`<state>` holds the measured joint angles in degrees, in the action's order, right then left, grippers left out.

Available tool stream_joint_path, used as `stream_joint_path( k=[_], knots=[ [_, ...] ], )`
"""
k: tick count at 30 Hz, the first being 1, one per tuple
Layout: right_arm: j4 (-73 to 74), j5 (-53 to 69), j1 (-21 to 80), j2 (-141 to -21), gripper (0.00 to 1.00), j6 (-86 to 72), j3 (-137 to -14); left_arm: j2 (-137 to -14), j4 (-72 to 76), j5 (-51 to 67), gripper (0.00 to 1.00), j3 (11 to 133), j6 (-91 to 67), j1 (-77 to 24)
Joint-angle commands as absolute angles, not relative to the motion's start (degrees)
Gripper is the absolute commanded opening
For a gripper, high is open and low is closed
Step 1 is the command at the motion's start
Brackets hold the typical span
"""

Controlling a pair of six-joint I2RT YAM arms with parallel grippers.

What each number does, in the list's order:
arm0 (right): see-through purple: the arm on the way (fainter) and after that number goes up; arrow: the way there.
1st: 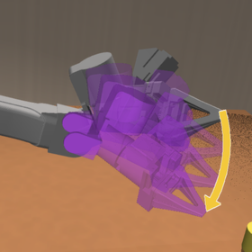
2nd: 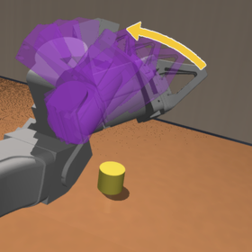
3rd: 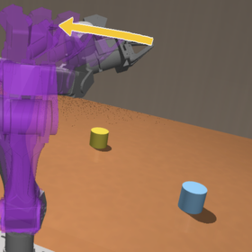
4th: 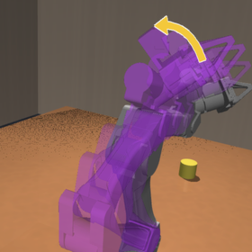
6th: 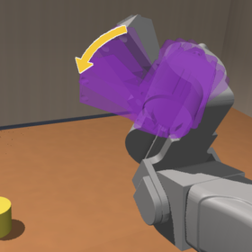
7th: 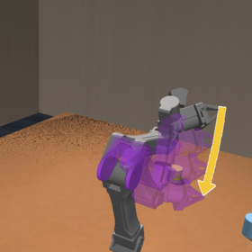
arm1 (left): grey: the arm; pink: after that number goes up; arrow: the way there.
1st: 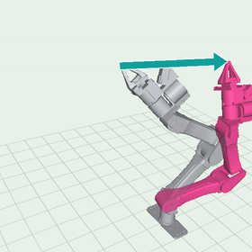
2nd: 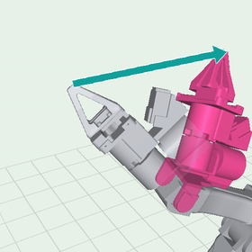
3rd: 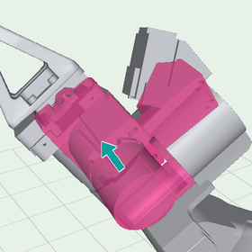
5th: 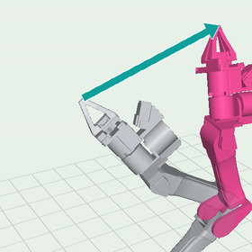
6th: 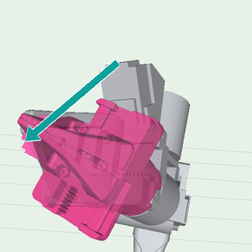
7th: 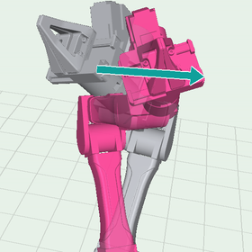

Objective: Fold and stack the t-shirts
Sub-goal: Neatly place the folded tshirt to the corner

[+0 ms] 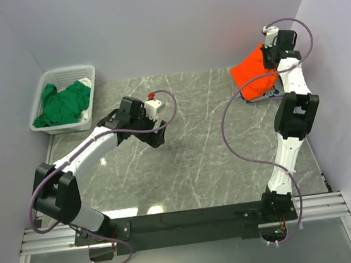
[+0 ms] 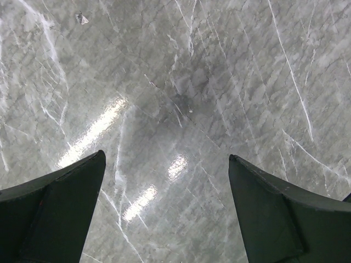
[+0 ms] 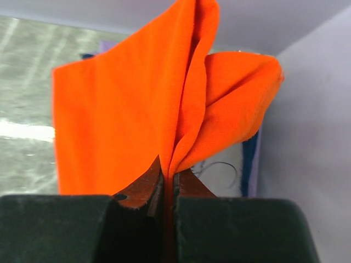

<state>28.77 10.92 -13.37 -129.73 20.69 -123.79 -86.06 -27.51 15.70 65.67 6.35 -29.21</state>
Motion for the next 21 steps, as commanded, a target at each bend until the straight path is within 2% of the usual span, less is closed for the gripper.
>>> stream_joint_path(
  k=[1, 15, 17, 19, 21],
  knots=[
    [23.83, 10.2, -14.5, -130.08, 0.0, 22.85, -122.7, -86.57, -27.33, 17.31, 0.99, 68.38, 5.8, -29.18],
    [19.78, 4.32, -17.58, -135.35, 0.0, 25.4, -120.24, -89.47, -28.39, 17.58, 1.0, 70.4, 5.27, -29.18],
    [19.34, 2.21, -17.75, -135.61, 0.12, 25.93, -119.88, -89.56, -28.56, 17.4, 0.99, 70.66, 5.27, -29.09],
    [18.64, 1.15, -18.1, -135.44, 0.34, 26.1, -119.36, -89.56, -29.0, 17.14, 0.99, 71.19, 5.19, -29.09],
    [18.46, 0.36, -18.46, -134.65, 0.44, 26.1, -119.09, -89.21, -29.18, 16.79, 1.0, 71.37, 5.19, -29.09]
  ],
)
